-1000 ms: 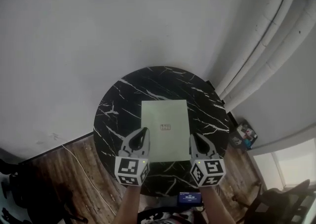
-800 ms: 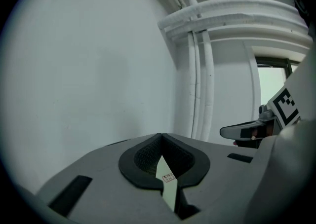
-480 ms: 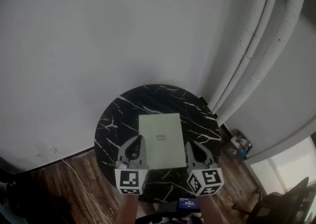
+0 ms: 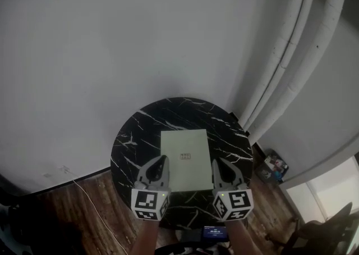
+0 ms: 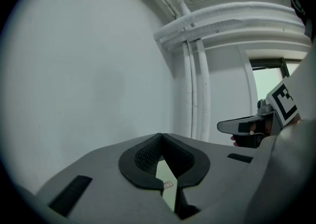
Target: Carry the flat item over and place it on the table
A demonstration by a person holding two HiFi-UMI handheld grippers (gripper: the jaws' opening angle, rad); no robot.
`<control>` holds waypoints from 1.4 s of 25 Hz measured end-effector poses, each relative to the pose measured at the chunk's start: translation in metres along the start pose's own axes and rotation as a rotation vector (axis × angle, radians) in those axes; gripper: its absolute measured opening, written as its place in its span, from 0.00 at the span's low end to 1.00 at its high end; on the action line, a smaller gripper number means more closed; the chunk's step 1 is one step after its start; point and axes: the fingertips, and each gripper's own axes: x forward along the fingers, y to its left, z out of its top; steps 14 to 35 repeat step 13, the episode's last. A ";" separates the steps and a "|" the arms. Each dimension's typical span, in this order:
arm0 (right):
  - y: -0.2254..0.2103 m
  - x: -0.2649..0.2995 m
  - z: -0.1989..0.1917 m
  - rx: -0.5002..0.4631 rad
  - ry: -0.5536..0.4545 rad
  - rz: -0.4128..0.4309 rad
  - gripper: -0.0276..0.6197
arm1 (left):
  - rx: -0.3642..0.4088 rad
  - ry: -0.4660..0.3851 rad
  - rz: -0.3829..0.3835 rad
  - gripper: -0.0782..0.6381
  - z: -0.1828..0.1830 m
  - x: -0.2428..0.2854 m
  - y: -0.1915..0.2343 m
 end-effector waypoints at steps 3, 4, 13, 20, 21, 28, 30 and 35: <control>0.000 0.001 -0.002 -0.002 0.003 0.001 0.08 | -0.014 -0.037 0.003 0.13 0.005 -0.004 0.001; 0.000 0.001 -0.002 -0.001 0.003 0.003 0.08 | -0.019 -0.063 0.006 0.13 0.009 -0.007 0.002; -0.003 0.003 -0.005 0.002 0.012 0.017 0.08 | -0.029 -0.023 0.034 0.13 0.000 -0.002 0.009; -0.003 0.003 -0.005 0.002 0.012 0.017 0.08 | -0.029 -0.023 0.034 0.13 0.000 -0.002 0.009; -0.003 0.003 -0.005 0.002 0.012 0.017 0.08 | -0.029 -0.023 0.034 0.13 0.000 -0.002 0.009; -0.003 0.003 -0.005 0.002 0.012 0.017 0.08 | -0.029 -0.023 0.034 0.13 0.000 -0.002 0.009; -0.003 0.003 -0.005 0.002 0.012 0.017 0.08 | -0.029 -0.023 0.034 0.13 0.000 -0.002 0.009; -0.003 0.003 -0.005 0.002 0.012 0.017 0.08 | -0.029 -0.023 0.034 0.13 0.000 -0.002 0.009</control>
